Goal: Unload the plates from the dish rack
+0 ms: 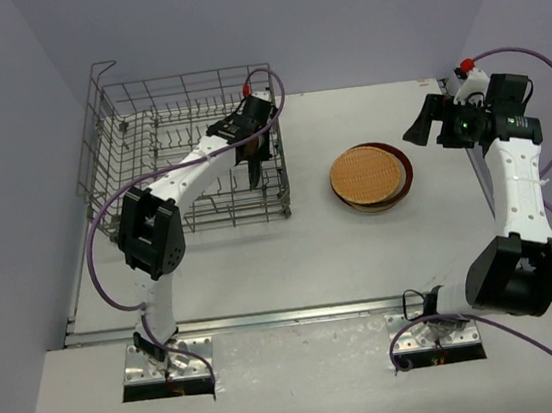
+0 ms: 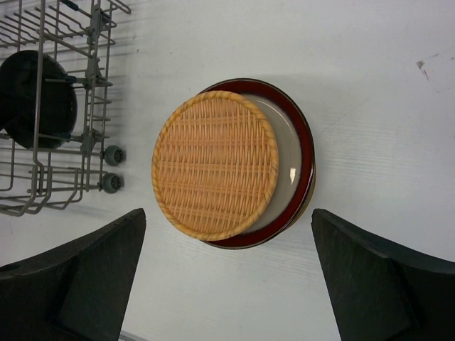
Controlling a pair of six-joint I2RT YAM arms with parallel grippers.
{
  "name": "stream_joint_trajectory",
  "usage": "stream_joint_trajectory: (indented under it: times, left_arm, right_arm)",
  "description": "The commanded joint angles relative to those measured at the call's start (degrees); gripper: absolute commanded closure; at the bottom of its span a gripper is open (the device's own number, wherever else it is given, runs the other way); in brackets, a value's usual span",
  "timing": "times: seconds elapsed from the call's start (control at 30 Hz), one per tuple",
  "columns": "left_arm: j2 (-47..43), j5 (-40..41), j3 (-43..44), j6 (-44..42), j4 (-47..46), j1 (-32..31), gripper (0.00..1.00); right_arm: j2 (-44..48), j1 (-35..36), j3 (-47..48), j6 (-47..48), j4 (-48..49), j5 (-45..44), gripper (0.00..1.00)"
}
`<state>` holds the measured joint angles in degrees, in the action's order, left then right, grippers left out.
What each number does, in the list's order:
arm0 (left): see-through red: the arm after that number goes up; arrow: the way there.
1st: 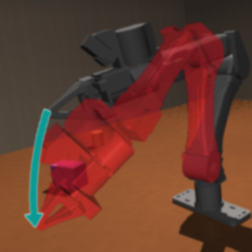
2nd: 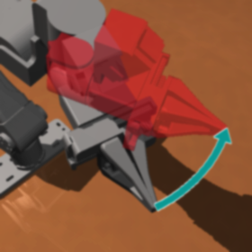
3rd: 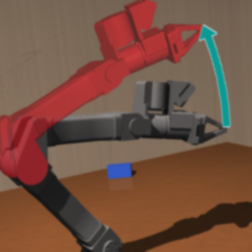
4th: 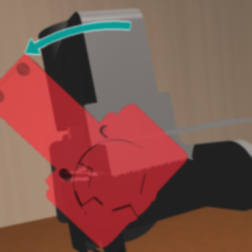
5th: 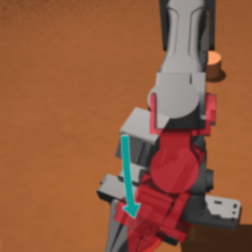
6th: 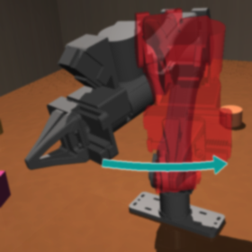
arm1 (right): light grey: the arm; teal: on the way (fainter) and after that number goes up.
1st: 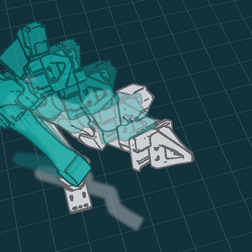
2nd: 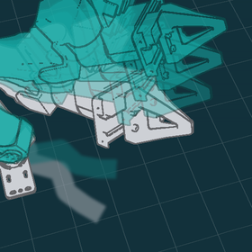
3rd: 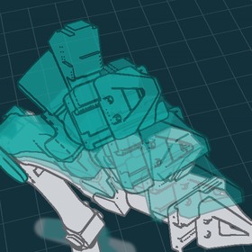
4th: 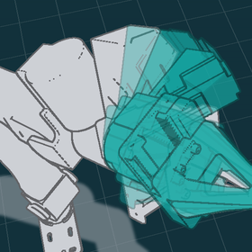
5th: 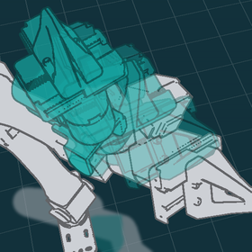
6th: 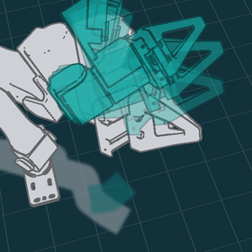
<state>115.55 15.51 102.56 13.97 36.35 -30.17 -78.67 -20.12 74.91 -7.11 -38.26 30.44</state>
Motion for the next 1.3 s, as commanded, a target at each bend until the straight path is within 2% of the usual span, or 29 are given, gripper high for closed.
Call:
stream_joint_trajectory:
  times: [0.0, 0.03, 0.2, 0.37, 0.57, 0.7, 0.73, 0.77, 0.83, 0.93, 1.0, 1.13, 1.27]
  left_arm:
    - [-1.3, -2.7, 1.1, 0.1, -0.7, 2.7, 0.96]
    - [-1.9, -3.0, 1.0, 0.0, -0.6, 3.0, 1.0]
    - [-7.1, -5.6, 1.1, -0.5, -1.2, 3.4, 1.0]
    - [-14.6, -7.6, 0.2, -1.5, -5.7, 3.5, 1.0]
    - [-19.8, -8.2, 6.0, -5.2, -6.3, 3.4, 1.0]
    - [-22.8, -11.5, 5.2, -19.2, -6.4, 1.0, 1.0]
    - [-23.8, -12.6, 4.0, -25.5, -6.4, -0.9, 1.0]
    - [-25.4, -12.0, 1.4, -33.0, -6.9, -3.1, 1.0]
    - [-29.5, -7.9, -5.5, -39.7, -9.7, -7.3, 1.0]
    - [-36.6, -3.6, -19.1, -58.4, -16.0, -16.0, 1.0]
    - [-40.2, -0.4, -27.7, -65.9, -20.0, -19.7, 1.0]
    - [-43.4, 5.8, -41.2, -80.0, -25.1, -28.9, 1.0]
    - [-45.8, 8.0, -47.7, -89.3, -31.0, -33.9, 1.0]
  right_arm:
    - [0.9, -0.1, 1.3, -0.1, 0.5, 0.9, 0.01]
    - [0.9, -0.1, 1.3, -0.2, 0.5, 1.1, 0.01]
    - [0.2, -0.1, 2.4, -1.2, 0.1, 2.7, 0.01]
    - [-1.4, -0.1, 3.9, -2.2, -0.1, 4.2, 0.01]
    - [-1.5, -0.1, 4.8, -2.7, -0.3, 5.2, 0.01]
    - [-1.3, -0.1, 5.6, -3.9, -0.5, 8.0, 0.01]
    - [-1.2, -0.1, 5.9, -4.4, -0.5, 10.4, 0.01]
    - [-1.2, -0.1, 6.1, -5.1, -0.6, 12.9, 0.01]
    - [-1.2, -0.1, 6.3, -6.7, -0.7, 17.6, 0.01]
    - [-1.4, 0.0, 5.5, -10.2, 0.1, 27.0, 0.01]
    - [-1.2, 0.1, 4.1, -12.0, 1.4, 31.7, 0.02]
    - [-1.2, 2.4, 0.5, -11.9, 1.9, 34.1, 0.02]
    - [-1.2, 8.0, -5.2, -6.8, -2.2, 34.3, 0.04]
